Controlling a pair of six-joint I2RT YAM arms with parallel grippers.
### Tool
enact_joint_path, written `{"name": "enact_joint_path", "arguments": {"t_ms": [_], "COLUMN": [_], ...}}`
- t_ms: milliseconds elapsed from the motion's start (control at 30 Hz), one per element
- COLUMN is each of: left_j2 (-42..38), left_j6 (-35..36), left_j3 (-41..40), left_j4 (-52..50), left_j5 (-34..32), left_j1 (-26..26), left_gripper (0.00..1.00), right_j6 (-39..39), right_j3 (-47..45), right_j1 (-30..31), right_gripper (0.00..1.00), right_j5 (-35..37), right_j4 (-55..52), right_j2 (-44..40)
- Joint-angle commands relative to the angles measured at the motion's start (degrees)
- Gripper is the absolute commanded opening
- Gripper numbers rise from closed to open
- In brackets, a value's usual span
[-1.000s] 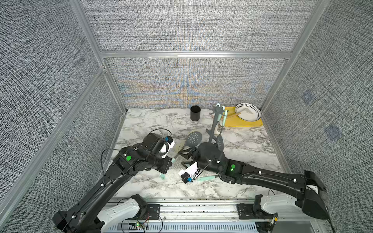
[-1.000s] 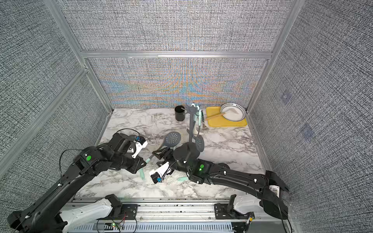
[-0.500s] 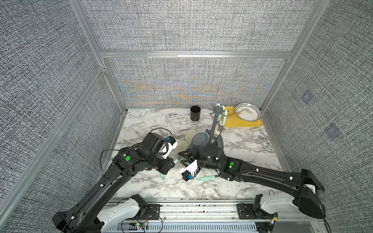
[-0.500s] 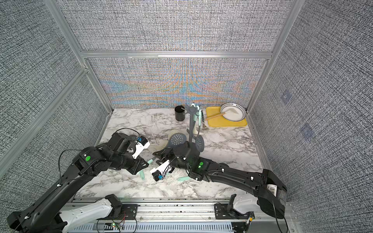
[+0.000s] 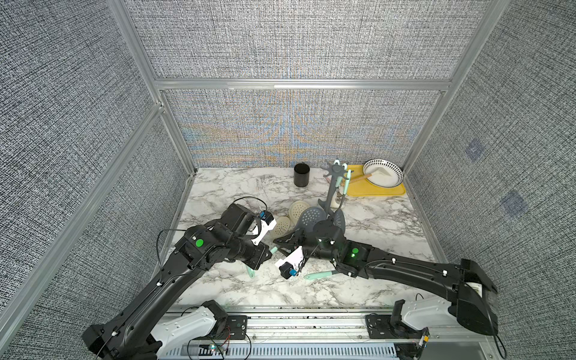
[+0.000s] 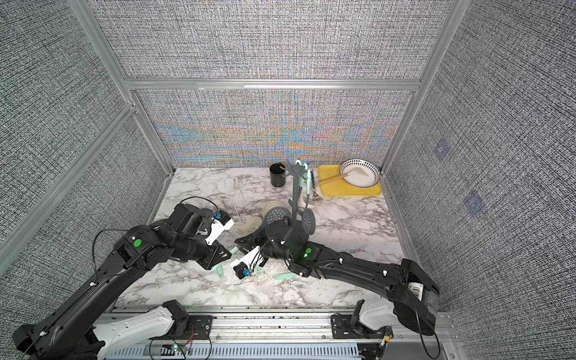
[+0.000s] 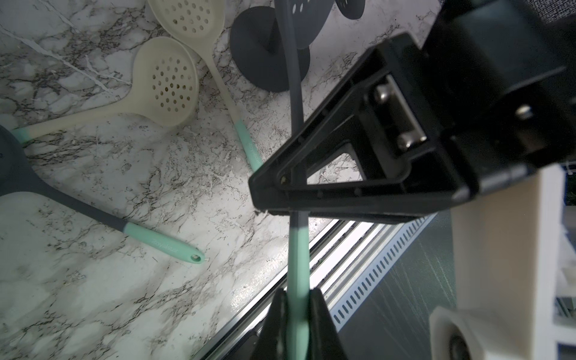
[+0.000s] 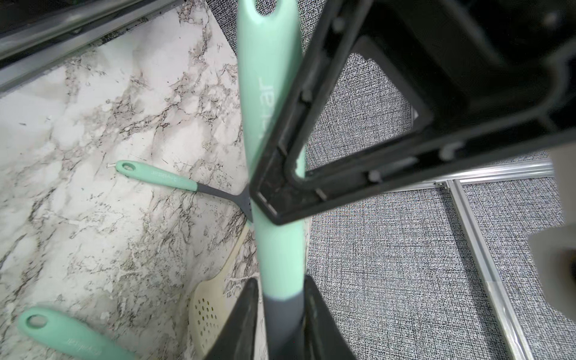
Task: Hang the skimmer on the kitchen utensil rack
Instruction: Pick up the skimmer from the center of the board.
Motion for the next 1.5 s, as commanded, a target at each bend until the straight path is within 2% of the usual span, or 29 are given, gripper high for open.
{"name": "enact_joint_path", "arguments": {"t_ms": [0, 133, 267, 300, 333, 400, 433, 467, 500, 600, 733, 833, 900, 1000, 1133, 1367, 1467], "left_j2": [0.12, 0.06, -0.05, -0.2, -0.56, -2.0, -2.97, -4.22, -5.65, -10.11, -18.08, -21.03, -21.51, -21.19, -18.82, -9.86, -4.78], "left_j6": [0.92, 1.01, 0.87, 0.79, 0.66, 0.52, 0.32, 0.01, -0.19, -0.91, -1.97, -2.35, -2.34, -1.88, -0.19, 2.78, 3.26], "left_j3": [0.46, 0.61, 1.12, 1.27, 1.4, 1.5, 1.71, 1.9, 2.04, 2.13, -0.36, -2.35, -3.95, -7.26, -11.5, -15.1, -14.83], "left_j4": [0.79, 0.69, 0.95, 1.12, 1.5, 3.04, 3.65, 4.53, 5.3, 7.38, 12.96, 16.56, 19.3, 25.77, 36.39, 54.19, 59.3], "left_j5": [0.76, 0.28, -0.32, -0.43, -0.47, -0.45, -0.9, -1.84, -3.25, -10.23, -18.06, -22.09, -23.18, -22.57, -20.63, -14.27, -12.03], "left_j1": [0.08, 0.08, 0.08, 0.08, 0.15, 0.08, 0.08, 0.08, 0.08, 0.12, 0.08, 0.08, 0.08, 0.08, 0.08, 0.03, -0.01], "left_gripper": [0.02, 0.02, 0.02, 0.12, 0.27, 0.67, 0.83, 0.94, 0.99, 0.99, 0.99, 0.99, 0.99, 0.99, 0.99, 0.99, 0.99], "right_j6": [0.48, 0.61, 0.78, 1.02, 1.2, 1.91, 2.37, 3.12, 4.29, 10.72, 22.98, 36.41, 48.56, 58.02, 65.14, 77.53, 80.29], "right_j3": [0.62, 0.67, 0.47, 0.45, 0.24, -0.61, -1.17, -2.17, -3.17, -5.31, -9.64, -12.05, -12.82, -14.33, -18.67, -24.75, -26.21], "right_j1": [-0.02, 0.03, 0.07, 0.04, 0.04, 0.05, 0.01, -0.22, -0.36, -1.07, -1.84, -2.0, -2.43, -3.46, -5.15, -10.16, -10.55], "right_gripper": [0.19, 0.02, 0.0, 0.0, 0.0, 0.0, 0.0, 0.0, 0.0, 0.0, 0.0, 0.0, 0.0, 0.0, 0.0, 0.0, 0.0], "right_j5": [-1.1, -1.15, -1.17, -1.15, -1.14, -0.56, -0.23, 0.16, 0.64, 2.29, 4.83, 7.84, 11.19, 12.03, 13.42, 14.02, 18.24], "right_j4": [0.52, 0.34, 0.16, 0.16, 0.29, 1.2, 1.66, 2.49, 3.36, 3.9, 3.67, 2.99, 1.11, -2.02, -1.94, 0.12, 0.71], "right_j2": [0.25, 0.17, -0.22, -0.4, -0.59, -1.33, -1.76, -2.4, -3.21, -5.86, -10.82, -15.47, -18.22, -21.82, -26.95, -36.64, -41.83]}}
